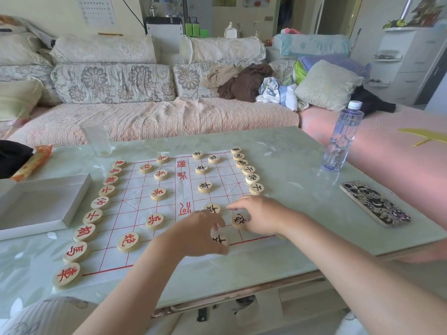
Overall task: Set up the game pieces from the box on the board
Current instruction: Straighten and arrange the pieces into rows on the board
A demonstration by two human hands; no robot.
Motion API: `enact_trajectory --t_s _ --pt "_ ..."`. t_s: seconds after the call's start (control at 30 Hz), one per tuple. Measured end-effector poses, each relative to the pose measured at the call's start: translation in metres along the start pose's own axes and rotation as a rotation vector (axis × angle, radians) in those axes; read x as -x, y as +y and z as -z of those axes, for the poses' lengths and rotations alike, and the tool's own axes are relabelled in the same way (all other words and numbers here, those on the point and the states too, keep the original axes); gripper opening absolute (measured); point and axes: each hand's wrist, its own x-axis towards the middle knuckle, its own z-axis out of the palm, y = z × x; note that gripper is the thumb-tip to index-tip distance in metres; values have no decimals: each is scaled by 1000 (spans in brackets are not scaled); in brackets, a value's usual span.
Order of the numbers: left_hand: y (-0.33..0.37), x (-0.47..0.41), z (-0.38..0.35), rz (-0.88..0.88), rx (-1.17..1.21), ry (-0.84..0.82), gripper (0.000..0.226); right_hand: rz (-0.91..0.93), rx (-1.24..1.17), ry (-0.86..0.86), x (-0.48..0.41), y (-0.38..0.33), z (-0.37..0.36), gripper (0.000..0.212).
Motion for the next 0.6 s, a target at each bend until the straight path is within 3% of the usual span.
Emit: enact_trajectory --t_s 0.6 --pt "-5 1 -6 -20 -59 -18 57 -13 11 -14 -5 -9 -2 30"
